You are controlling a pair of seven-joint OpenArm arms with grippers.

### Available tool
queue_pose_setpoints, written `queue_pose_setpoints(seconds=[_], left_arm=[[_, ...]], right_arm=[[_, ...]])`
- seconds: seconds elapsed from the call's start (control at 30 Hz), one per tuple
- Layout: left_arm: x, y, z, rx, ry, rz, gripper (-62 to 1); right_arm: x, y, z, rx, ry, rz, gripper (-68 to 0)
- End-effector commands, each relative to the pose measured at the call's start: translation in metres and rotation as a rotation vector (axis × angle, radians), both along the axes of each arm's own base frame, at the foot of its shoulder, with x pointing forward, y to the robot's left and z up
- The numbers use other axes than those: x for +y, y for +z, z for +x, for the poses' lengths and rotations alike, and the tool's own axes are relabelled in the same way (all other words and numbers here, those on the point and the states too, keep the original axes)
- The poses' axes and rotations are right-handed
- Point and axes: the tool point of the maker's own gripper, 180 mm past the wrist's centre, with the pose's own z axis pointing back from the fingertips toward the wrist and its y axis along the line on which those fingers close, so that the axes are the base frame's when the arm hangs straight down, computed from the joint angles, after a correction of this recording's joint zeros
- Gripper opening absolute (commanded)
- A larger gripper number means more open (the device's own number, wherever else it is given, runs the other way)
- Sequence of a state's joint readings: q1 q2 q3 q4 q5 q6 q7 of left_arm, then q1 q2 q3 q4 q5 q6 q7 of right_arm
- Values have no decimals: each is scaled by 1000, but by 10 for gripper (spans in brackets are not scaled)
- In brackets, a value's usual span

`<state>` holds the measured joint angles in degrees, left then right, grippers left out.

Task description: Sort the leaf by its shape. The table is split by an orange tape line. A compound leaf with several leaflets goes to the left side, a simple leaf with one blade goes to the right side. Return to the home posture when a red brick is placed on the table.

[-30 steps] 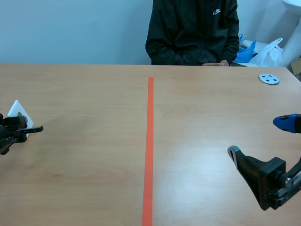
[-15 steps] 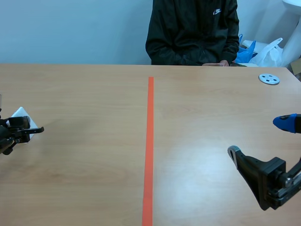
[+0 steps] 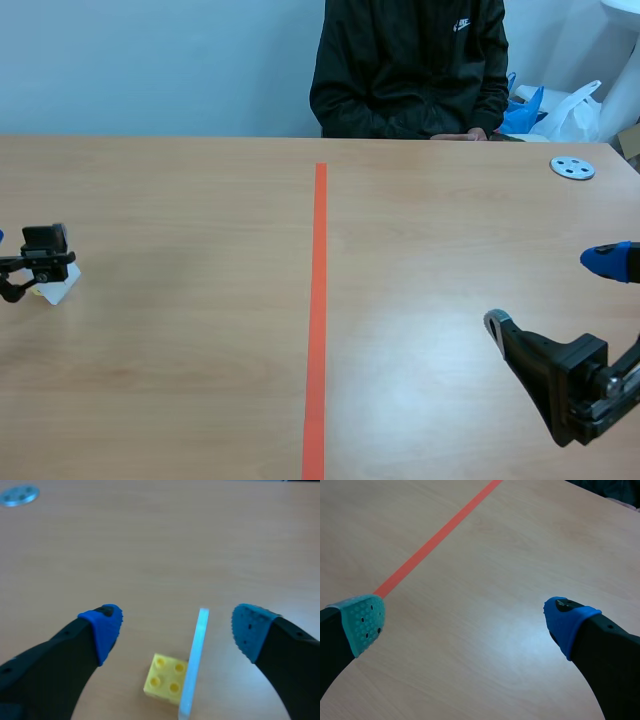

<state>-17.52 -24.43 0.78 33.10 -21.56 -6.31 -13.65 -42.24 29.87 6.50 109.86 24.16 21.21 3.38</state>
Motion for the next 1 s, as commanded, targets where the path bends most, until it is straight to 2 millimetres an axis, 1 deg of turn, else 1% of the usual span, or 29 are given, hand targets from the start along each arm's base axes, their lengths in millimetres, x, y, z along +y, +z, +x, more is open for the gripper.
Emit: queue_pose_setpoints(seconds=[0.0,0.13,0.23,0.3,0.47,0.57,0.63,0.8,0.97], left_arm=[[-4,25,7,-45,-57,19,-78],[-35,41,-1,-56,-216,24,-32],[-66,54,-13,-73,-344,28,12],[-89,63,-24,-87,-432,26,14],[-150,82,-62,-105,-633,8,14],[-182,94,-87,-110,-726,-4,14],[-200,101,-104,-109,-775,-11,14],[-231,110,-141,-89,-851,-51,14],[-246,109,-171,-50,-881,-105,14]], right_arm=[[-1,9,5,-34,-3,4,4],[-1,9,5,-35,-3,4,4],[-1,9,5,-35,-3,4,4],[-1,9,5,-35,-3,4,4],[-1,9,5,-34,-3,4,4],[-1,9,5,-35,-3,4,4],[-1,9,5,-35,-3,4,4],[-1,9,5,-35,-3,4,4],[-1,9,5,-35,-3,5,4]])
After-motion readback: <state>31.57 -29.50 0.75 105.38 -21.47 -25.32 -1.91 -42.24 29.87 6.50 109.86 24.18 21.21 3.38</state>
